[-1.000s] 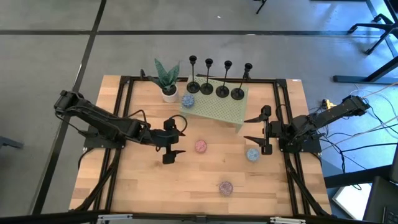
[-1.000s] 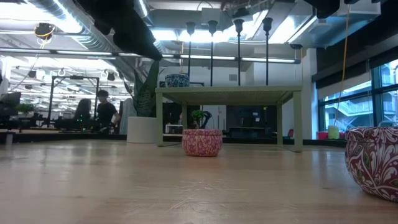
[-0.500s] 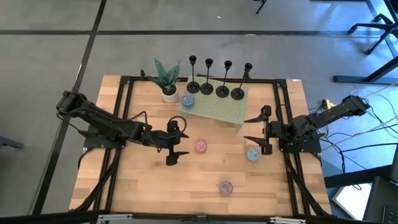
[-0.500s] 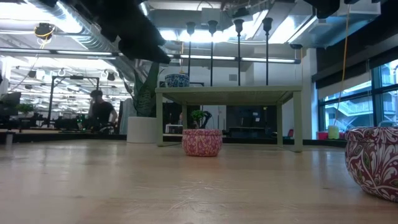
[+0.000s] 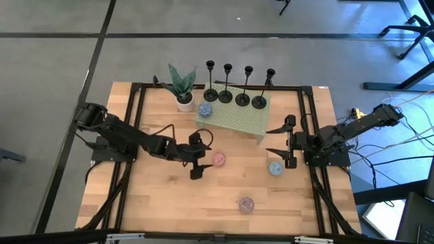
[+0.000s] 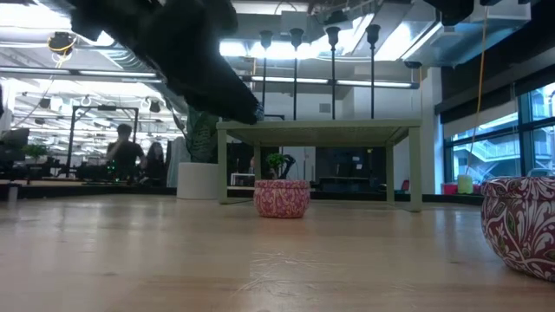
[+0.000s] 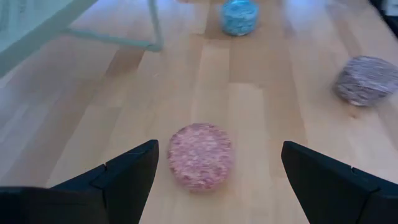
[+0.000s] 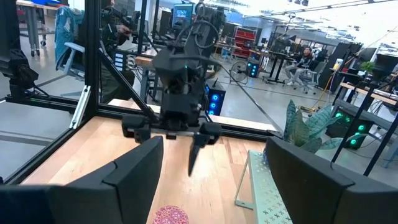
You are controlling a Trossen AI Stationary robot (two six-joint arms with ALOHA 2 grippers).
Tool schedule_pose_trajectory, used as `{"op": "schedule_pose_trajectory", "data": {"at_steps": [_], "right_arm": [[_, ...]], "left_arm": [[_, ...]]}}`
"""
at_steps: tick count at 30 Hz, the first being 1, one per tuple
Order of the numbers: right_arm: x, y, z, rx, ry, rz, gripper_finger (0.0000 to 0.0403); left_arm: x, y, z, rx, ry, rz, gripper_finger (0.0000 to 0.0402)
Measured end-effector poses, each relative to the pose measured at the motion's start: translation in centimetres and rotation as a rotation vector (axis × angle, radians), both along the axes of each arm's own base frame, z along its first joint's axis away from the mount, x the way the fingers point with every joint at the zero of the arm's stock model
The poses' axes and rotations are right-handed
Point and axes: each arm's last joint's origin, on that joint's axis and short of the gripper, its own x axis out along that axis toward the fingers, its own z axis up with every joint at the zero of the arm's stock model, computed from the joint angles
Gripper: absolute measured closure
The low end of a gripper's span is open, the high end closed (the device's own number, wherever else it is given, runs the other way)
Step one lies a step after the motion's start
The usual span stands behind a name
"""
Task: Pick & Place candle stick holders
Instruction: Put the pink scented candle on the shelf aligned with the other blue scented candle
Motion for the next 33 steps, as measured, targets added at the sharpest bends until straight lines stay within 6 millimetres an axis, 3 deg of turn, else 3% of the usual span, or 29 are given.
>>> {"op": "schedule_pose_trajectory", "data": {"at_steps": [12, 33], "right_arm": [[0.0, 0.0, 0.0, 0.000, 0.000, 0.000, 0.0114], [0.0, 0.0, 0.0, -0.001, 0.000, 0.000, 0.0114]], "left_arm": [[1.1, 2.0, -2.2, -0.100, 0.049, 0.116, 0.0064], [3.6, 1.8, -6.1, -0.097, 0.025, 0.085, 0.0064]]}}
